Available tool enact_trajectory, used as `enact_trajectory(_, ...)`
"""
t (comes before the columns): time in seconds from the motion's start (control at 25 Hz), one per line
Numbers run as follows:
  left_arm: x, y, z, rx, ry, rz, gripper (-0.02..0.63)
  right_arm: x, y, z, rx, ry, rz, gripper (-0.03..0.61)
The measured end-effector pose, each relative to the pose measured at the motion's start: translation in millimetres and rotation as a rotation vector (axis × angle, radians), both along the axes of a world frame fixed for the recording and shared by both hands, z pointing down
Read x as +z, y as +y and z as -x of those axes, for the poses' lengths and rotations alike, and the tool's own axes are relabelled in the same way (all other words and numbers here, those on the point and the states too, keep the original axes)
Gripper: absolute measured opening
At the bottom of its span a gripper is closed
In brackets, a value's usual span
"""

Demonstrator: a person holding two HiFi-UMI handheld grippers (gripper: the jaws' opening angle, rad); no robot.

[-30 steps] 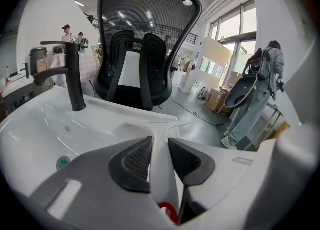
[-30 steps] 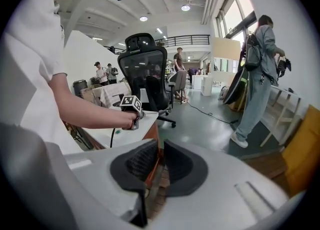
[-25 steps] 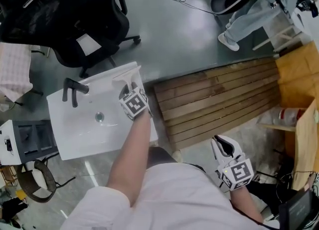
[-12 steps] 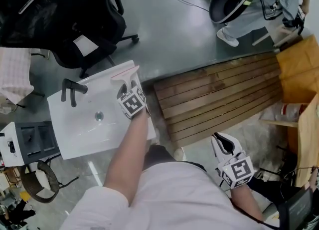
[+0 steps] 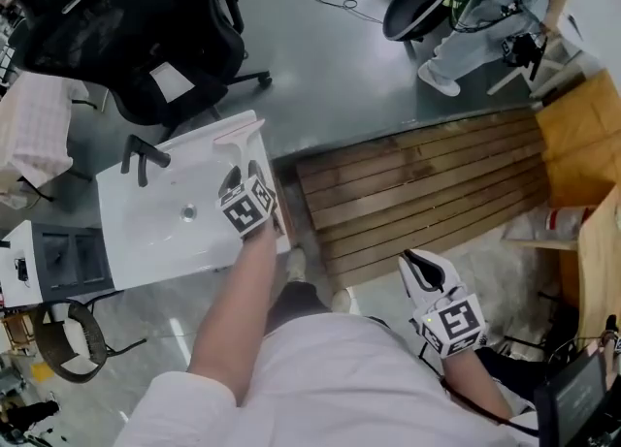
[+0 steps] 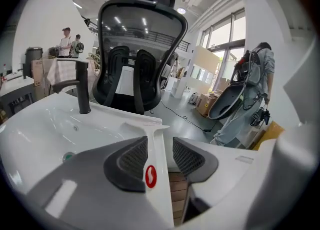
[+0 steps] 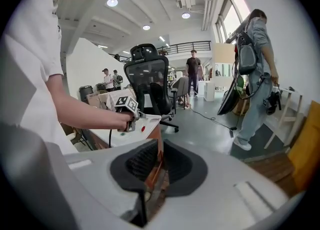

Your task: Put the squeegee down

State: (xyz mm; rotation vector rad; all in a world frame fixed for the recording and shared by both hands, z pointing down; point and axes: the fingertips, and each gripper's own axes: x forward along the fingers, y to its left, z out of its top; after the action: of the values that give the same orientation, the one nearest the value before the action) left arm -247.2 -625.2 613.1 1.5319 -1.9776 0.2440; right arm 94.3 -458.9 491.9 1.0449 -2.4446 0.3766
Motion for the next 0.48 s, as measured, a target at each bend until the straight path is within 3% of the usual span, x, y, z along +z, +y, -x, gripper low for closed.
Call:
enact_trajectory(0.28,-31.5,85.3,-29.9,0.021,0.009,-0.047,0.124,-2.7,44.5,-25.4,-0.066,-0.024,-0.024,0.032)
enact_trajectory(0.48,-58.1,157.8,-52.0,0.039,0.004,-0.082,0.008,-4.1,79.4,-31.2,-0.131,-0.06,-0.029,0.021)
